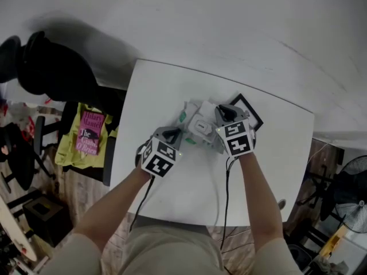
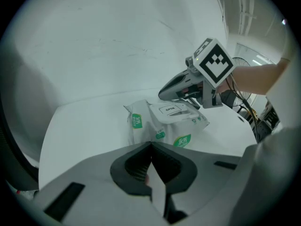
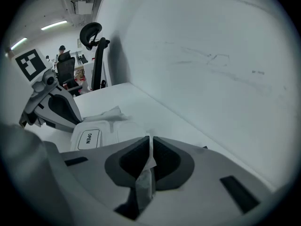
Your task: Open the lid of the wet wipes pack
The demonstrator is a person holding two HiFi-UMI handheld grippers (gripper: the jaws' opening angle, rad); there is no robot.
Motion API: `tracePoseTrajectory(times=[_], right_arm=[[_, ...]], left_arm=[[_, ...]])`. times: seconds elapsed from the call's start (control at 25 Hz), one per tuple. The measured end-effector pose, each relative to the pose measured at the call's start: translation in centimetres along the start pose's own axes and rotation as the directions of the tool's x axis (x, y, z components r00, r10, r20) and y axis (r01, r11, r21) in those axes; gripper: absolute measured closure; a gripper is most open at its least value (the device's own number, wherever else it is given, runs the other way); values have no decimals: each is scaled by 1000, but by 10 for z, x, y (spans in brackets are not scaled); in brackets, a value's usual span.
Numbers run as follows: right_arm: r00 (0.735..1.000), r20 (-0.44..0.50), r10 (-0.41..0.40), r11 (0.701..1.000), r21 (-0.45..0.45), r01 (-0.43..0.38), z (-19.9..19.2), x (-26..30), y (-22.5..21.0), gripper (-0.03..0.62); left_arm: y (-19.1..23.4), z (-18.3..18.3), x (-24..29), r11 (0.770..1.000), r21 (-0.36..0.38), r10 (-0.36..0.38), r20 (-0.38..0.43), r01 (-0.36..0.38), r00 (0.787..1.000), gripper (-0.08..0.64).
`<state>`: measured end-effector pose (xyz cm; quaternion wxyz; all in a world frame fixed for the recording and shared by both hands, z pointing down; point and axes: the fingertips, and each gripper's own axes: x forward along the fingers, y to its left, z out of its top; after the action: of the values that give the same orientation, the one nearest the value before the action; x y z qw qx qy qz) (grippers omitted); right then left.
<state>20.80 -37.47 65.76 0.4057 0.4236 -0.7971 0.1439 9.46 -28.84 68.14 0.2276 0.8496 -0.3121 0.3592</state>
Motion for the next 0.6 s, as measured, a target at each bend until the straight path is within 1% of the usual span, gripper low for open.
tracePoseTrajectory(times=[0.12, 0.2, 0.32, 0.4, 0.48, 0.6], right_arm=[[1000, 2, -2, 999, 37, 2, -7, 1, 0, 559], [1000, -1, -11, 999, 31, 11, -8, 2, 2, 568], [1000, -8, -12, 999, 31, 13, -5, -2, 4, 568], [1000, 23, -17, 998, 60, 16, 4, -15, 2, 568], [997, 77, -29, 997, 80, 23, 19, -36, 1, 568], [986, 159, -52, 996, 75, 40, 46, -77, 4, 568]], left_arm=[[1, 1, 2, 1000, -19, -8, 12, 9, 1000, 538], [1, 0, 1, 1000, -28, -9, 8, 9, 1000, 538], [2, -1, -2, 1000, -20, 11, -8, -11, 1000, 538], [2, 4, -8, 999, -32, 17, -1, -17, 1000, 538], [4, 16, -20, 999, -45, 28, 43, -26, 999, 538], [10, 43, -50, 998, -44, 61, 132, -55, 989, 538]])
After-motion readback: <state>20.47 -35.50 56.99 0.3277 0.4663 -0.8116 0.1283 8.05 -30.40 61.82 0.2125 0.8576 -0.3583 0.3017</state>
